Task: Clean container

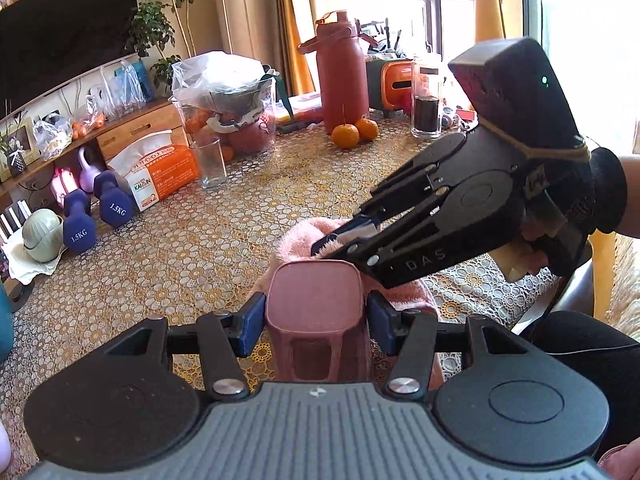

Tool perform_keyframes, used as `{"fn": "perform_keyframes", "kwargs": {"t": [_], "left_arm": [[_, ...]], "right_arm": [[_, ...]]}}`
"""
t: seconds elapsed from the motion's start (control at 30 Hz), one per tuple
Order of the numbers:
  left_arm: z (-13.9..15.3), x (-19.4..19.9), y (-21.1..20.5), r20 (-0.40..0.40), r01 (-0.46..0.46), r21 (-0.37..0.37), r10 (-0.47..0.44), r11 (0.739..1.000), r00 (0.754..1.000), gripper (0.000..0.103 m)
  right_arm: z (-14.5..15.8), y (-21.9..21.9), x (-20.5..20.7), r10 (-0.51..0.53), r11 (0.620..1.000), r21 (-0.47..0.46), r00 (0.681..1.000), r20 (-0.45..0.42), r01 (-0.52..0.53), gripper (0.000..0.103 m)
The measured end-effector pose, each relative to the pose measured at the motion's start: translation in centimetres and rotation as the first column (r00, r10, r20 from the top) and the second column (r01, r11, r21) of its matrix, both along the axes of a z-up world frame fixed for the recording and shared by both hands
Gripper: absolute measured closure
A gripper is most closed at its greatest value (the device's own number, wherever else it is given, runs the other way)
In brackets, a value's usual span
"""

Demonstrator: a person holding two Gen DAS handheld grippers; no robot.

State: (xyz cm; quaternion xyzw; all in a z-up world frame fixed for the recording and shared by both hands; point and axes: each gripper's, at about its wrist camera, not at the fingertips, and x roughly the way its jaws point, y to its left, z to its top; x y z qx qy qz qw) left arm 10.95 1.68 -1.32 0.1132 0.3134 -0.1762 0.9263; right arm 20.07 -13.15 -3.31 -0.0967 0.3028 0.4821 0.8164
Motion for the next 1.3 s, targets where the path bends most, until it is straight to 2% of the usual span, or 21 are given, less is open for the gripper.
{"fn": "perform_keyframes", "kwargs": {"t": [0.1,0.23,0.33,0.4,0.57,0.73,0.87,1.03,1.1,1.2,1.23,1.27,1.3], "left_arm": [[0.0,0.0,0.1,0.002,0.006,-0.002,-0.006,1.000,1.000,0.049],[0.0,0.2,0.2,-0.002,0.003,-0.008,-0.003,1.000,1.000,0.049],[0.0,0.2,0.0,0.004,-0.003,-0.007,0.003,1.000,1.000,0.049],[0.1,0.2,-0.2,0.007,-0.008,-0.006,0.008,1.000,1.000,0.049],[0.1,0.2,-0.3,0.008,-0.021,-0.009,0.021,1.000,1.000,0.049],[0.1,0.2,-0.4,0.007,-0.028,-0.008,0.028,1.000,1.000,0.049],[0.1,0.1,-0.4,0.008,-0.030,-0.009,0.030,0.999,1.000,0.049],[0.1,0.2,-0.4,0.009,-0.032,-0.011,0.032,0.999,0.999,0.049],[0.1,0.2,-0.3,0.010,-0.030,-0.010,0.030,1.000,1.000,0.049],[0.1,0.2,-0.4,0.011,-0.027,-0.008,0.027,1.000,1.000,0.049],[0.1,0.2,-0.4,0.011,-0.027,-0.008,0.027,1.000,1.000,0.049],[0.1,0.2,-0.4,0.011,-0.027,-0.008,0.027,1.000,1.000,0.049],[0.1,0.2,-0.4,0.011,-0.027,-0.007,0.027,1.000,1.000,0.049]], "right_arm": [[-1.5,-0.8,0.0,-0.017,1.000,-0.013,0.999,-0.035,0.017,0.081],[-1.0,-2.3,-0.7,-0.041,0.999,0.006,0.999,-0.036,0.041,0.077],[-0.2,-3.3,-1.5,-0.089,0.996,0.018,0.996,0.000,0.088,0.068],[-0.2,-3.8,-1.9,-0.125,0.992,0.012,0.992,0.017,0.125,0.057],[-1.3,-4.4,-2.3,-0.251,0.968,-0.001,0.968,0.011,0.251,0.046],[-2.6,-4.5,-1.7,-0.381,0.924,-0.031,0.924,-0.016,0.381,0.043],[-3.9,-5.3,-0.6,-0.428,0.904,-0.033,0.900,-0.080,0.426,0.040],[-5.2,-6.8,0.4,-0.451,0.883,0.021,0.862,-0.231,0.468,0.037],[-5.6,-6.7,0.3,-0.446,0.883,0.031,0.857,-0.258,0.469,0.036],[-5.5,-5.6,-0.3,-0.422,0.895,0.045,0.876,-0.233,0.443,0.041],[-5.3,-5.4,-0.5,-0.415,0.898,0.058,0.883,-0.219,0.437,0.047],[-4.9,-5.2,-0.6,-0.405,0.901,0.074,0.890,-0.208,0.427,0.064],[-4.4,-5.2,-0.6,-0.394,0.904,0.085,0.895,-0.210,0.419,0.065]]}}
